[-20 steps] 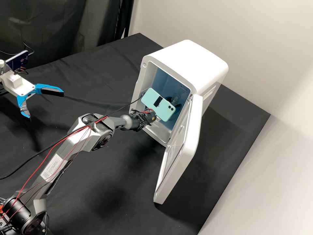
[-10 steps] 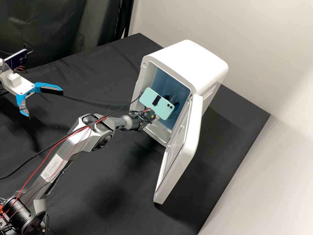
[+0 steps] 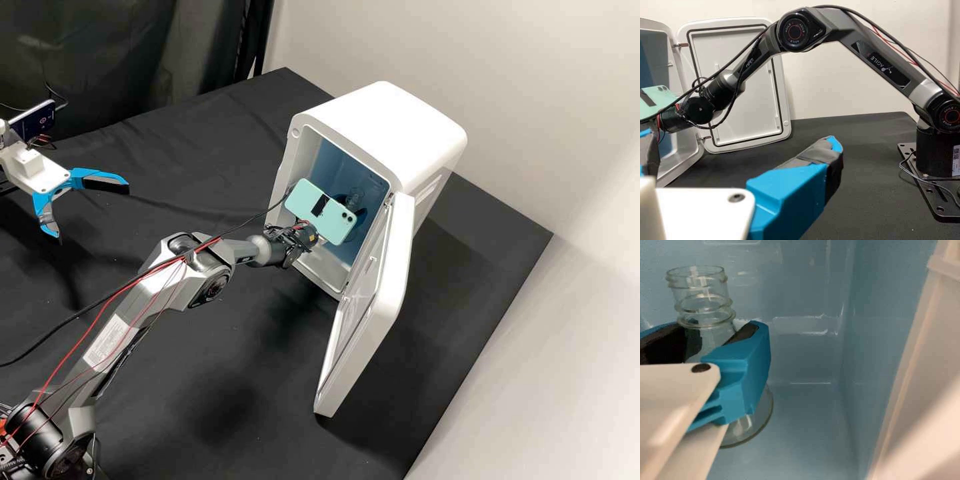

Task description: Place the flask in the incubator

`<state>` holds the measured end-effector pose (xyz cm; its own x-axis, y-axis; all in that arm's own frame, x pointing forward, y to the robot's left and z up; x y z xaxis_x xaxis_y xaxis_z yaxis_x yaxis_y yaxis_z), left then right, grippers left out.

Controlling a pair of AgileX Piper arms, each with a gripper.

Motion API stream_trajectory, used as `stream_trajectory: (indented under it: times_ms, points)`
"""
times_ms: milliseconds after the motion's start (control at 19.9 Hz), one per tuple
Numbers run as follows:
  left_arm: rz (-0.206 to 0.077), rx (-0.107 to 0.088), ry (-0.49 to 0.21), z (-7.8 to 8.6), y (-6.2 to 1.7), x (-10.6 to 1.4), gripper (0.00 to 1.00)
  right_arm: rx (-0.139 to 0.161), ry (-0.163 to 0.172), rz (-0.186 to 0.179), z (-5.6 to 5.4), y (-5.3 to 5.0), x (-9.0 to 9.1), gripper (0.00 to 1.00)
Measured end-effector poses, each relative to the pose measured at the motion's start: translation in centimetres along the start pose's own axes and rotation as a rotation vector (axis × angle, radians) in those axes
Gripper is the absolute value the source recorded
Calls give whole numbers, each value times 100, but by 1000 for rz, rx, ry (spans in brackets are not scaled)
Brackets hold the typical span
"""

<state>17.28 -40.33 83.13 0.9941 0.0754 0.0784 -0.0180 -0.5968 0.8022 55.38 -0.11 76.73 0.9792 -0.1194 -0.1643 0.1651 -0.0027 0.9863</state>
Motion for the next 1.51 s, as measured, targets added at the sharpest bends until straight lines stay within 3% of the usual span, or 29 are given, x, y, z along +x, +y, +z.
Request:
stream_trajectory:
  times_ms: [553,603,754,905,1106,1509]
  points:
    - [1,0,4,-7,1,-1,100,0,0,0,0,0,0,0]
    - [1,0,4,-7,2,-1,100,0,0,0,0,0,0,100]
    - [7,2,3,-4,13,-5,100,-7,-5,5,4,4,0,100]
    - [9,2,3,-4,15,-6,100,-24,-32,16,29,15,-1,100]
    - [9,2,3,-4,15,-6,100,-17,-48,19,43,18,-1,100]
    - [9,2,3,-4,15,-6,100,-21,-103,-56,99,-54,-4,100]
